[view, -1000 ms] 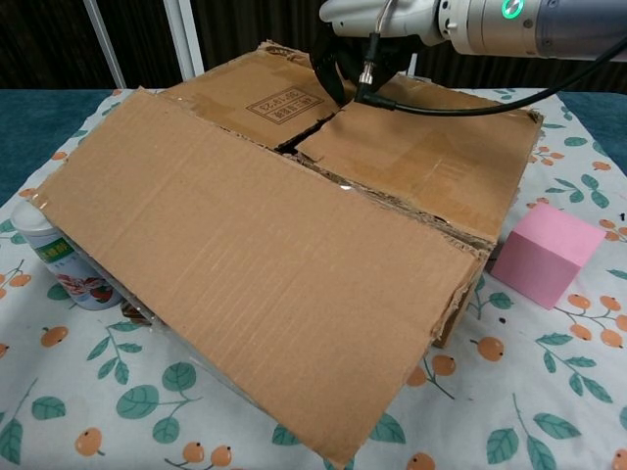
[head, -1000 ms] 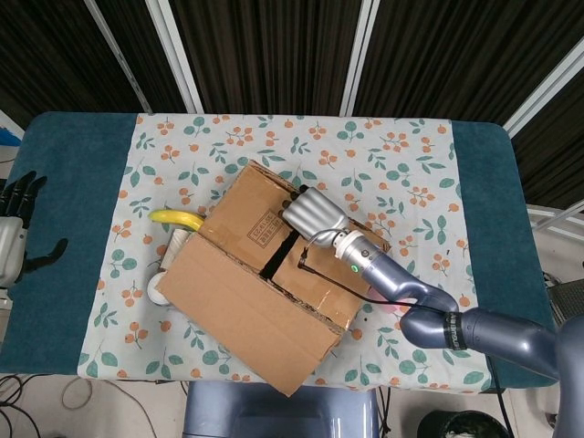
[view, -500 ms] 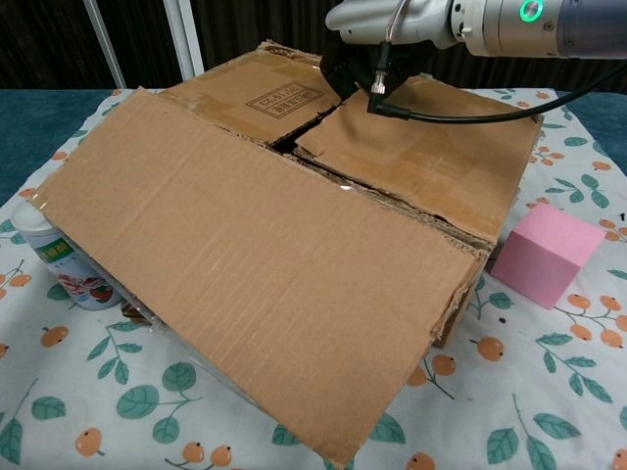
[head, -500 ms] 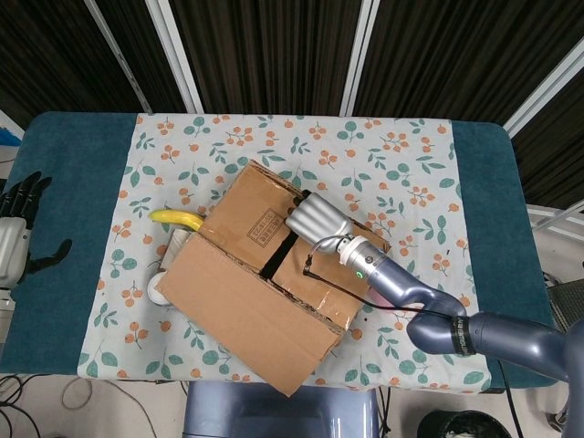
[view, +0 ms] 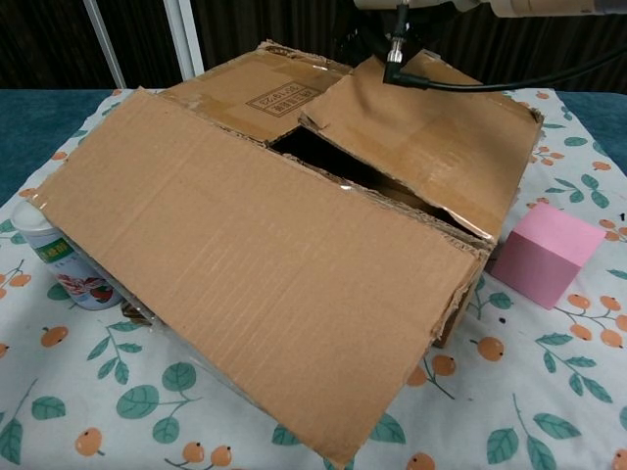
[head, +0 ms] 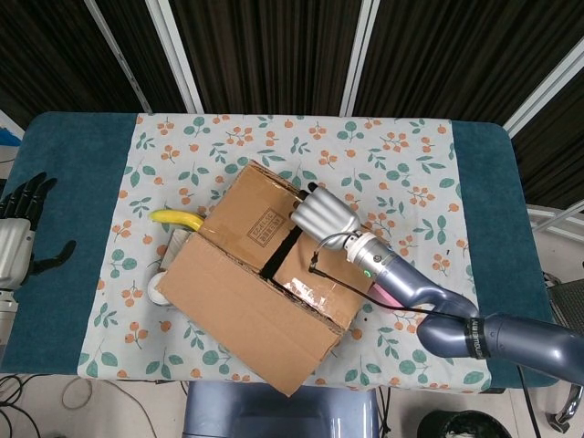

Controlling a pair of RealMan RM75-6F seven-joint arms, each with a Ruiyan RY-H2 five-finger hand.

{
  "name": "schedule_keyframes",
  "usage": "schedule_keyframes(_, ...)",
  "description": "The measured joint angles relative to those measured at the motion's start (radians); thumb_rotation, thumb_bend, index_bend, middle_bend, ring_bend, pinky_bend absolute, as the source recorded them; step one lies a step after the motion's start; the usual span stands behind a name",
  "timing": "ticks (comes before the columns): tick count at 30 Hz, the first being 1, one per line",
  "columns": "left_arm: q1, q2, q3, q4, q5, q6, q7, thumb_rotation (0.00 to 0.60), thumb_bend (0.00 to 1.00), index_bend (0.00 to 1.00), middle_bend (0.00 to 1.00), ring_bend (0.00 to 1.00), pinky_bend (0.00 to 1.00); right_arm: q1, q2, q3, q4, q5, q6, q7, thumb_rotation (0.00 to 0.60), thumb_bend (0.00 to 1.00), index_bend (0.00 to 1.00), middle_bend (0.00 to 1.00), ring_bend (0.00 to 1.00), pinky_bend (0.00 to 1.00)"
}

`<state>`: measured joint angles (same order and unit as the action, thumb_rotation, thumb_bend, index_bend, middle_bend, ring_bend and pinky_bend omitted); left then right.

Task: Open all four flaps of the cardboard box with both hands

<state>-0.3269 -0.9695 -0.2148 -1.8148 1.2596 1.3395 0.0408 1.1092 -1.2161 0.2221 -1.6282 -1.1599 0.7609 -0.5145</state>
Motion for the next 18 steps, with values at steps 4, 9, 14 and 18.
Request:
schedule_keyframes(4, 0.0, 0.001, -0.001, -0.002, 0.003, 0.0, 0.0, 0.6, 0.26, 0.0, 0.0, 0.0, 0.1, 0.005, 0.024, 0.002, -0.021, 0.021, 0.001, -0.02, 0.6, 1.0, 0.62, 0.51, 0.36, 0.35)
schedule_keyframes(9, 0.001, 0.003, 0.0, -0.006, 0.007, 0.001, -0.001, 0.6, 0.26, 0.0, 0.0, 0.0, 0.1, 0.008, 0.066, 0.0, -0.058, 0.052, 0.003, -0.05, 0.6, 1.0, 0.62, 0.51, 0.36, 0.35)
schedule_keyframes(14, 0.001, 0.004, 0.002, -0.01, 0.011, -0.001, 0.0, 0.6, 0.26, 0.0, 0.0, 0.0, 0.1, 0.009, 0.107, -0.007, -0.093, 0.076, 0.006, -0.075, 0.6, 1.0, 0.62, 0.51, 0.36, 0.35)
schedule_keyframes(18, 0.001, 0.004, 0.004, -0.014, 0.017, -0.002, 0.0, 0.6, 0.26, 0.0, 0.0, 0.0, 0.1, 0.009, 0.143, -0.013, -0.12, 0.088, 0.008, -0.091, 0.6, 1.0, 0.63, 0.52, 0.36, 0.35)
